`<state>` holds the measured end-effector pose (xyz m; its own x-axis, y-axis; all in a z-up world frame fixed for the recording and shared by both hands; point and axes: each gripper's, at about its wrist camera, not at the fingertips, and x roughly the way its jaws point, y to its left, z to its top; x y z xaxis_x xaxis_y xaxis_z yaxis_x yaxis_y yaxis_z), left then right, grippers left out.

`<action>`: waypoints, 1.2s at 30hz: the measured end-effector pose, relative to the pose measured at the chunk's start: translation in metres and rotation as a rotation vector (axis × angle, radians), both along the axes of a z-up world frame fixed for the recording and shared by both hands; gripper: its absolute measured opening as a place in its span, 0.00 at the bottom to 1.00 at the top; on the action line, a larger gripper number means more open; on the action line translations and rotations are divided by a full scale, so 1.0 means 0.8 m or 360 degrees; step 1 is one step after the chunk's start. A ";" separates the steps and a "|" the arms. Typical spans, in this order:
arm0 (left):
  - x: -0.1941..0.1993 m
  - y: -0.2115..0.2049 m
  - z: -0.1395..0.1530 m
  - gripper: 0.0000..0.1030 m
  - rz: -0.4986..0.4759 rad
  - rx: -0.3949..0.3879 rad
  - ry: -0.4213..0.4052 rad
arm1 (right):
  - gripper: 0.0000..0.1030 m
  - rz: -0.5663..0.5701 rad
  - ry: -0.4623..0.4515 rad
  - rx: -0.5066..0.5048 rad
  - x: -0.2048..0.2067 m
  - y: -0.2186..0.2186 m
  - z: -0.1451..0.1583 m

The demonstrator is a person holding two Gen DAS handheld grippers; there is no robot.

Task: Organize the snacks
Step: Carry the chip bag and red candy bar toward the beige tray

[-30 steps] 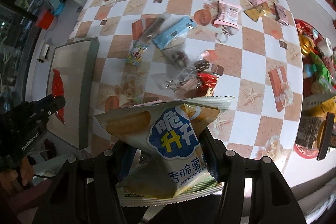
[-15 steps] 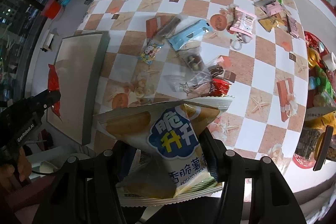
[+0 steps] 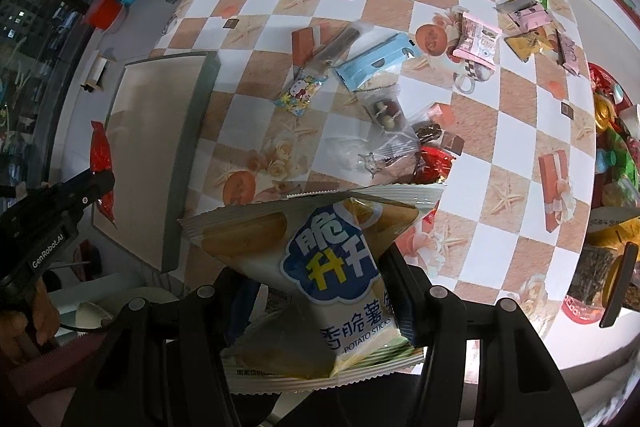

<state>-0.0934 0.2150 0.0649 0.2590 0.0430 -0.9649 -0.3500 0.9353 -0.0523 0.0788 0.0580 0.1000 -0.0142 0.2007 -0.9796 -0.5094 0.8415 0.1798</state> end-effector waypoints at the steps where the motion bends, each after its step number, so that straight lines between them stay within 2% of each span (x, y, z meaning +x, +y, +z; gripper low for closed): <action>1: 0.000 0.000 0.000 0.24 0.0000 0.0000 0.0000 | 0.57 0.0000 0.0001 0.0000 0.000 0.001 0.000; 20: -0.003 0.006 -0.001 0.24 -0.0012 0.0004 0.0001 | 0.57 0.0040 0.0019 -0.0001 -0.006 0.012 -0.005; 36: -0.016 0.027 -0.006 0.24 0.0067 -0.0003 0.0030 | 0.57 0.0100 0.0049 -0.0001 -0.013 0.033 -0.015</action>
<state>-0.1065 0.2363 0.0598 0.2389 0.0514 -0.9697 -0.3899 0.9196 -0.0473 0.0683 0.0844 0.0883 -0.0570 0.1981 -0.9785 -0.5556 0.8080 0.1959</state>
